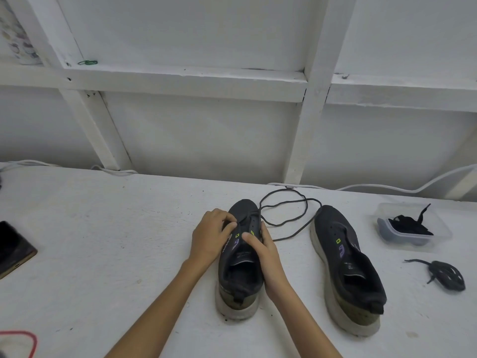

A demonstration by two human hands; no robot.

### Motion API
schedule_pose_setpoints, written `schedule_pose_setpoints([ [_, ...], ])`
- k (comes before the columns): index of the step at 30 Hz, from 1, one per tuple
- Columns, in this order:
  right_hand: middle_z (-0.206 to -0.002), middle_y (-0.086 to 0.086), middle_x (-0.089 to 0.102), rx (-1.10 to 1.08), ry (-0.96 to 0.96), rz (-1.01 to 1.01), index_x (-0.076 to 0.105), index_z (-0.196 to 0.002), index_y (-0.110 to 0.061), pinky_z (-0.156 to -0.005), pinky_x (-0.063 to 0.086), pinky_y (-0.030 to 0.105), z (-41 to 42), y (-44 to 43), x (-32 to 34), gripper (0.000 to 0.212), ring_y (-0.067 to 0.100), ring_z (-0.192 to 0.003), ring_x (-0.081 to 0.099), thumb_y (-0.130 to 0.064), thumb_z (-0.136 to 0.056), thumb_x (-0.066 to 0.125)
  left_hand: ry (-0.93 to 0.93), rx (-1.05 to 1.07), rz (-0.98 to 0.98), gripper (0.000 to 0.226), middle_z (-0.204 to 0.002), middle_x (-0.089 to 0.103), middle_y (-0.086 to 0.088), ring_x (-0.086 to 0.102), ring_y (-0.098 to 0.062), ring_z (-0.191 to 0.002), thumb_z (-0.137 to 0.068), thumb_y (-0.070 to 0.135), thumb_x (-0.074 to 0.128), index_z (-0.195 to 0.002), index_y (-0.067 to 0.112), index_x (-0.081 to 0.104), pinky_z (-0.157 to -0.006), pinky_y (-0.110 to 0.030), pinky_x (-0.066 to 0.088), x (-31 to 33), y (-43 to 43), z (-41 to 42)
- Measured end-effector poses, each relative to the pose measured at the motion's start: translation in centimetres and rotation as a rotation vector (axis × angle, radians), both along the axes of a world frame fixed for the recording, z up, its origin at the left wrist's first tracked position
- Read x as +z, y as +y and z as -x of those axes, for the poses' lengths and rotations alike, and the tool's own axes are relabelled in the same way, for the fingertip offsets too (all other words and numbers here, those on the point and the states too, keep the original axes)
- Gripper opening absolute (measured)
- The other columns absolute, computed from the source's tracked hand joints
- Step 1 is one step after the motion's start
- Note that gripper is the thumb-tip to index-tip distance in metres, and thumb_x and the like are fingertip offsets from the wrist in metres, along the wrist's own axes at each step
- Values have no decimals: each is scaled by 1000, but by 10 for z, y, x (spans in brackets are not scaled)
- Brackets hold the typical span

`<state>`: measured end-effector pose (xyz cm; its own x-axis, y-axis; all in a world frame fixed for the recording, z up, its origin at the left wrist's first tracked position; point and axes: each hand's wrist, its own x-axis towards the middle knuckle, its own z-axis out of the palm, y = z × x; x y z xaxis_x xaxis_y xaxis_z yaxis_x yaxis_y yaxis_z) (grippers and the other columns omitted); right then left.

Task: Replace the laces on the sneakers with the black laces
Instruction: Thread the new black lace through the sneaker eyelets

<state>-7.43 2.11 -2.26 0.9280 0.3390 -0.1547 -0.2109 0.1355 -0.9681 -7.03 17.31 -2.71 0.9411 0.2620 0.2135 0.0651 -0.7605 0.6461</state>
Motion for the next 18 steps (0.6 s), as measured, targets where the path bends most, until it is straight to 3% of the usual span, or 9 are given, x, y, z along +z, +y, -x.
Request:
schedule_pose_setpoints([
  [3, -116, -2, 70, -11, 44, 40, 53, -133, -33, -94, 55, 42, 0, 0, -5, 60, 17, -103, 68, -35, -75, 67, 27, -100, -158, 8, -98, 57, 13, 49, -4, -92, -96, 28, 52, -95, 23, 58, -66, -20, 36, 3, 1, -5],
  [6, -123, -4, 66, -16, 69, 51, 42, -142, -37, -97, 53, 43, 1, 1, -8, 77, 15, -106, 66, -40, -70, 68, 54, -118, -191, 8, -98, 53, 8, 48, -9, -89, -96, 25, 47, -94, 19, 53, -69, -27, 41, 8, 2, -10],
  [10, -123, -15, 65, -37, 69, -4, 31, -142, -53, -99, 52, 41, 1, 1, -7, 76, 14, -108, 66, -28, -79, 65, 96, -128, -183, 8, -98, 53, 2, 50, -14, -80, -97, 22, 44, -93, 17, 49, -67, -27, 36, 13, 3, -13],
  [13, -141, -12, 54, -24, 55, 19, 42, -138, -53, -106, 46, 43, 1, 3, -7, 74, 16, -123, 57, -40, -69, 67, 75, -50, -41, 9, -99, 56, 0, 58, -18, -76, -98, 22, 44, -92, 16, 48, -69, -34, 47, 11, 11, -21],
  [15, -147, -12, 48, -27, 68, 20, 41, -143, -47, -108, 44, 43, 2, 4, -8, 81, 15, -127, 54, -46, -66, 67, 63, 49, 119, 9, -94, 61, -2, 64, -18, -75, -98, 21, 43, -92, 17, 48, -74, -43, 56, 10, 14, -26],
  [18, -147, -11, 48, -36, 77, 26, 37, -148, -39, -108, 45, 42, 2, 3, -8, 89, 14, -126, 54, -49, -64, 66, 41, 115, 253, 9, -91, 65, -4, 67, -17, -78, -99, 23, 47, -97, 16, 53, -78, -45, 58, 3, 13, -25],
])
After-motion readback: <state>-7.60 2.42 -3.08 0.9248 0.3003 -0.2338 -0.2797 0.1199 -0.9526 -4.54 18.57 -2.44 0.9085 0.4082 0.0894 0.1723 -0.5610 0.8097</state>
